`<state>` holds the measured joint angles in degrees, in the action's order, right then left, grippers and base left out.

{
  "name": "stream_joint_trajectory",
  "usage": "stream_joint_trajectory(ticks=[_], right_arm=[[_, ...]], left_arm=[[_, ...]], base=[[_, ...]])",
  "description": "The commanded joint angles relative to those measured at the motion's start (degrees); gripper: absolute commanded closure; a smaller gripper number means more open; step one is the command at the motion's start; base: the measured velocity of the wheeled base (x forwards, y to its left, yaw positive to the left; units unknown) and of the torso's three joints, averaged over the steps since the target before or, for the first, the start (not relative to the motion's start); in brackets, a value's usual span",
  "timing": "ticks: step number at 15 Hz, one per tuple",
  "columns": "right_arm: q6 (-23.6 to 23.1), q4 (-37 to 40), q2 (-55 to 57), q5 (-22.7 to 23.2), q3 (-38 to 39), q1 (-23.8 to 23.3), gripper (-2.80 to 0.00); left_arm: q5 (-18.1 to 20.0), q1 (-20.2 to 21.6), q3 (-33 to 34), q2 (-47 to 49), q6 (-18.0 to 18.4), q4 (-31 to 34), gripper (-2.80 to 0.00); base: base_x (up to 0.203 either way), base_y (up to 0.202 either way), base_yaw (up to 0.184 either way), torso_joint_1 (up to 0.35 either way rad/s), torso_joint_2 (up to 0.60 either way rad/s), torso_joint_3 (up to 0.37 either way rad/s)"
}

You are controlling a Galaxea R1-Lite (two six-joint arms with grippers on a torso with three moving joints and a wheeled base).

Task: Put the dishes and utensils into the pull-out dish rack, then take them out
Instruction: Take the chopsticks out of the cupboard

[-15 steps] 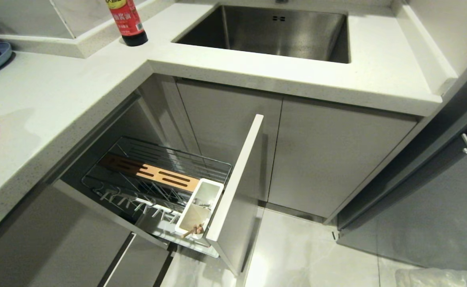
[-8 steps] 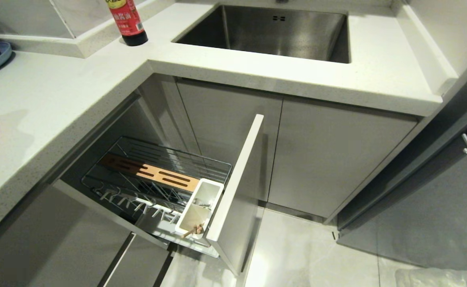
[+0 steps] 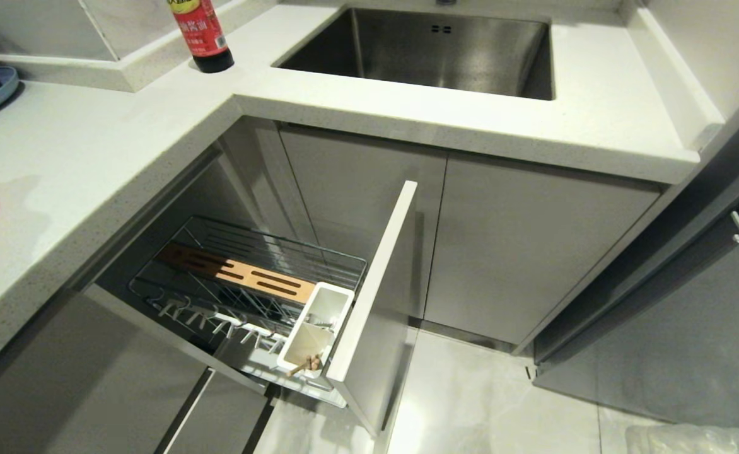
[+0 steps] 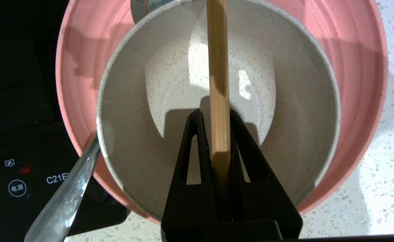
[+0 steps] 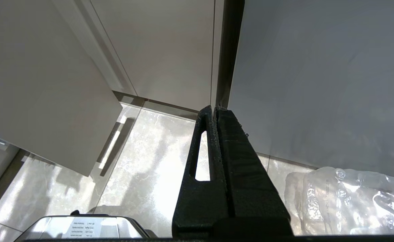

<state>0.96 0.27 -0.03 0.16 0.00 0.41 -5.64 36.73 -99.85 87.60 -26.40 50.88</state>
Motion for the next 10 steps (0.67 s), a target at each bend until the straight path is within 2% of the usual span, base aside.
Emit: stream_joint_trajectory(ticks=[1, 10], right_arm=[[0.0, 0.0, 0.0, 0.02, -0.02, -0.02, 0.0], [0.0, 0.0, 0.03, 0.02, -0.02, 0.02, 0.0]], left_arm=[[-0.07, 0.01, 0.1, 0.34, -0.15, 0.21, 0.0], [1.07, 0.1, 0.8, 0.44, -0.24, 0.27, 0.0]], base=[[0.0, 0.0, 0.0, 0.0, 0.0, 0.0], [0.0, 0.0, 0.0, 0.0, 0.0, 0.0]])
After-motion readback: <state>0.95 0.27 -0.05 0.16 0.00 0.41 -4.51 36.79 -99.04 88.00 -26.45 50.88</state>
